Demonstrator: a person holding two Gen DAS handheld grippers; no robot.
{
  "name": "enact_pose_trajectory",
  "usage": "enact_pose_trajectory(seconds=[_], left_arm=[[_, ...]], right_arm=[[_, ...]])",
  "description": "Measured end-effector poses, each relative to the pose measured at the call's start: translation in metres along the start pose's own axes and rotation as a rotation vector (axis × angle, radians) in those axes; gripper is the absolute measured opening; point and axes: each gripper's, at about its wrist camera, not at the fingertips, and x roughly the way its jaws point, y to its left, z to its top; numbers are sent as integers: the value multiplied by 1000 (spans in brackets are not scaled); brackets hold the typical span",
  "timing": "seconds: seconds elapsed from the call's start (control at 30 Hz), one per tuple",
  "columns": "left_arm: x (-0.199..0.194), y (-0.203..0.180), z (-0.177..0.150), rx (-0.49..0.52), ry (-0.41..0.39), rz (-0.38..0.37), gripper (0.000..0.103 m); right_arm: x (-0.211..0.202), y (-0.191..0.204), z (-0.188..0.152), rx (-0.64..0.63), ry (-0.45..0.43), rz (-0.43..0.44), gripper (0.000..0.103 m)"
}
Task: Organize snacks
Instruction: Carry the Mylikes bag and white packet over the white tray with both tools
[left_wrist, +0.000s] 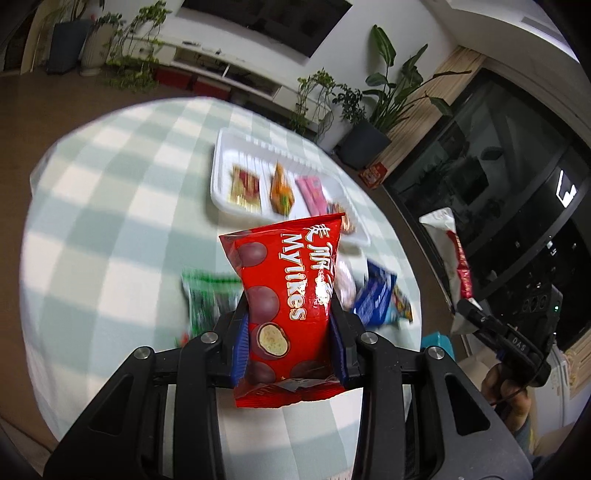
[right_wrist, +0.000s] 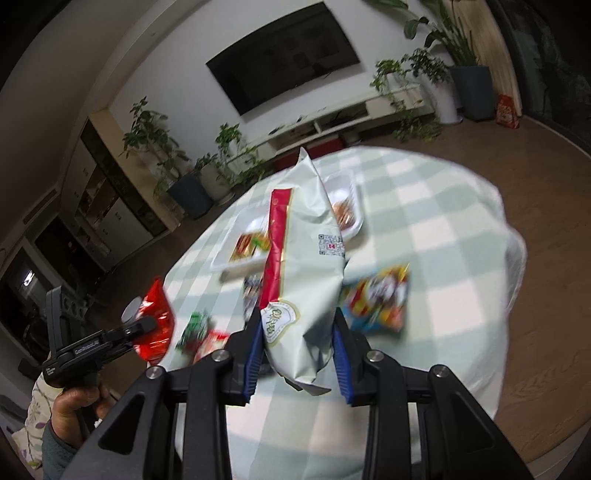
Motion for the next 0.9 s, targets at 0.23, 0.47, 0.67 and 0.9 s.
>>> enact_pose_trajectory(seconds=[0.23, 0.47, 0.67, 0.9], left_arm=[[13, -19, 82, 93, -37, 41, 33], [70, -38, 157, 178, -6, 90, 33], [135, -25, 180, 195, 68, 146, 33], [197, -7, 181, 192, 139, 175, 33]], right_arm=[[7, 4, 69, -56, -73, -22, 36], [64, 22, 127, -56, -31, 34, 36], [131, 41, 146, -81, 77, 46, 36], [195, 42, 140, -48, 198, 16, 36]])
